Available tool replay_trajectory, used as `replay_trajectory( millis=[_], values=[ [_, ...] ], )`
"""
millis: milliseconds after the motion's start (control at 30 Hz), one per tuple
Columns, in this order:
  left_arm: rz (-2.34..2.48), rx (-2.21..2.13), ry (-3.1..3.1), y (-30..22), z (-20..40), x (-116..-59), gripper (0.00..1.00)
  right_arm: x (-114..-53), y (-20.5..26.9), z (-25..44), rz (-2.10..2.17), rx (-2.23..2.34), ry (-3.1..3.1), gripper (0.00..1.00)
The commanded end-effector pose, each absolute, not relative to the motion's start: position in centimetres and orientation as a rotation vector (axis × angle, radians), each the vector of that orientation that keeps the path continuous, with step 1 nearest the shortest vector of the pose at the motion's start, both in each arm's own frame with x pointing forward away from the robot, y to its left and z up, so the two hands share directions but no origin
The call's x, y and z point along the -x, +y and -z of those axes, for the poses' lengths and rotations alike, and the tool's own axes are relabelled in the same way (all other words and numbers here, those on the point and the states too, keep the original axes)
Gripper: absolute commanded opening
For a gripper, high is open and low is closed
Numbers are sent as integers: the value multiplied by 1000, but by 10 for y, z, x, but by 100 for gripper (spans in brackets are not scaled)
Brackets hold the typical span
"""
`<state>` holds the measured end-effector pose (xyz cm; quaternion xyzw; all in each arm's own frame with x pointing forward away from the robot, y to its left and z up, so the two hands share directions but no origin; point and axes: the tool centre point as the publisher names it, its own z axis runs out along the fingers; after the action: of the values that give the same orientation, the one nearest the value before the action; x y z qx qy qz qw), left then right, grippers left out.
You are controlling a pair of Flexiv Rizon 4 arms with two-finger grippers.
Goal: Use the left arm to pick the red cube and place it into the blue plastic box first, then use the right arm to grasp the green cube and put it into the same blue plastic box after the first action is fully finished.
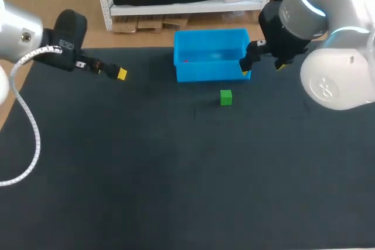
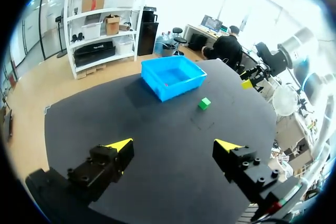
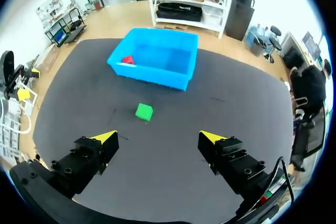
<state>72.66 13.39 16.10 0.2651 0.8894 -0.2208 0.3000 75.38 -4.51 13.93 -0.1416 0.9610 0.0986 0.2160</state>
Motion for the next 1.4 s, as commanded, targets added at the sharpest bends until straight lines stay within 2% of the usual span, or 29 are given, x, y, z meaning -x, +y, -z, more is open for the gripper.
replay_trajectory(
  millis=[33, 467, 1400],
  values=[
    [592, -707, 2355, 135, -160, -728, 100, -765, -30, -129, -283, 360, 2701, 100],
    [592, -707, 2355, 135, -160, -728, 100, -784, 4, -98, -185, 347, 2804, 100],
    [592, -707, 2355, 135, -160, -728, 100, -800, 20, -39, -120, 241, 2875, 100]
  ],
)
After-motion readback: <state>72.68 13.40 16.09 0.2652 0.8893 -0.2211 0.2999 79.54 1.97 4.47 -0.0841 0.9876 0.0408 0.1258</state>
